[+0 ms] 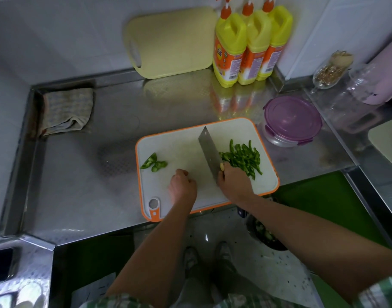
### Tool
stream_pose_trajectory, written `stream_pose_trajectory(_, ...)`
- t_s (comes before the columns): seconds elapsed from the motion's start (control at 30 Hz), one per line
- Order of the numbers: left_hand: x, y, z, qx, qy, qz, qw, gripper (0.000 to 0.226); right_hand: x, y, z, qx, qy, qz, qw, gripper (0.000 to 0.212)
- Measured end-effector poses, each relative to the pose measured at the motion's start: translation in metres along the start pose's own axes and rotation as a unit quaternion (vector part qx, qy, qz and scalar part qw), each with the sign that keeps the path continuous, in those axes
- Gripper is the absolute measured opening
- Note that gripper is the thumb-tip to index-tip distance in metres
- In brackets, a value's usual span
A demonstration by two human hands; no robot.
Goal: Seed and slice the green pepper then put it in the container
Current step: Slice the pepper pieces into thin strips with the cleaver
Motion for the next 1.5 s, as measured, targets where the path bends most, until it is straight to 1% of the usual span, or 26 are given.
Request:
stream_pose_trajectory(0.1, 0.000, -0.006, 0.000, -0.001, 0.005, -0.017, 1.000, 0.030, -0.003, 0.004, 0.023, 0.025, -0.036, 0.010, 0.999, 0.018)
stream_pose_trajectory(0.17, 0.002, -0.019, 0.000, -0.004, 0.006, -0.062, 0.998, 0.028, -0.008, 0.014, 0.043, 0.036, -0.072, 0.037, 0.996, 0.019)
stream_pose_trajectory(0.23, 0.006, -0.036, 0.001, 0.003, 0.011, -0.115, 0.993, 0.027, -0.010, 0.021, 0.052, 0.035, -0.086, 0.062, 0.994, 0.023)
stream_pose_trajectory(0.3, 0.012, -0.051, 0.006, 0.018, 0.014, -0.152, 0.988, 0.028, -0.005, 0.018, 0.047, 0.022, -0.063, 0.062, 0.996, 0.026)
stream_pose_trajectory(0.4, 0.023, -0.068, 0.018, 0.067, -0.014, -0.184, 0.980, 0.030, 0.005, 0.009, 0.035, 0.013, -0.014, 0.032, 0.999, 0.025)
stream_pose_trajectory(0.5, 0.038, -0.071, 0.025, 0.118, -0.030, -0.158, 0.980, 0.034, 0.014, 0.011, 0.044, 0.053, -0.010, 0.023, 0.998, 0.024)
stream_pose_trajectory(0.63, 0.057, -0.065, 0.028, 0.135, -0.029, -0.103, 0.985, 0.040, 0.014, 0.025, 0.067, 0.054, -0.070, 0.070, 0.994, 0.025)
stream_pose_trajectory(0.7, 0.062, -0.065, 0.031, 0.152, -0.036, -0.096, 0.983, 0.039, 0.012, 0.030, 0.065, 0.054, -0.067, 0.081, 0.993, 0.028)
stream_pose_trajectory(0.8, 0.066, -0.066, 0.034, 0.173, -0.035, -0.099, 0.979, 0.037, 0.013, 0.031, 0.056, 0.031, -0.055, 0.074, 0.995, 0.032)
stream_pose_trajectory(0.93, 0.069, -0.061, 0.042, 0.113, -0.047, -0.067, 0.990, 0.033, 0.018, 0.021, 0.043, 0.020, -0.015, 0.034, 0.999, 0.026)
stream_pose_trajectory(1.03, 0.066, -0.062, 0.042, 0.089, -0.035, -0.066, 0.993, 0.025, 0.021, 0.017, 0.041, 0.038, 0.003, 0.016, 0.999, 0.024)
stream_pose_trajectory(1.1, 0.063, -0.063, 0.042, 0.076, -0.033, -0.071, 0.994, 0.025, 0.018, 0.020, 0.043, 0.063, -0.003, 0.026, 0.998, 0.022)
stream_pose_trajectory(1.2, 0.056, -0.065, 0.045, 0.041, -0.038, -0.081, 0.995, 0.026, 0.005, 0.027, 0.055, 0.092, -0.043, 0.064, 0.993, 0.020)
stream_pose_trajectory(1.27, 0.051, -0.064, 0.046, 0.009, -0.050, -0.078, 0.996, 0.026, -0.004, 0.032, 0.058, 0.080, -0.067, 0.085, 0.991, 0.028)
stream_pose_trajectory(1.33, 0.044, -0.063, 0.045, -0.024, -0.058, -0.072, 0.995, 0.029, -0.010, 0.034, 0.054, 0.056, -0.071, 0.091, 0.992, 0.035)
stream_pose_trajectory(1.4, 0.038, -0.058, 0.042, -0.059, -0.053, -0.052, 0.995, 0.032, -0.012, 0.030, 0.041, 0.049, -0.051, 0.080, 0.994, 0.035)
stream_pose_trajectory(1.5, 0.030, -0.045, 0.038, -0.108, -0.057, -0.023, 0.992, 0.032, -0.008, 0.017, 0.019, 0.040, -0.007, 0.043, 0.998, 0.026)
Point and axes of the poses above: each hand's wrist, its own x-axis towards the middle knuckle, its own y-axis out of the palm, z = x × y, the point moved 7 cm from there along x, towards the middle knuckle, and after that the axes turned 7 degrees about x, right-handed, at the moved point
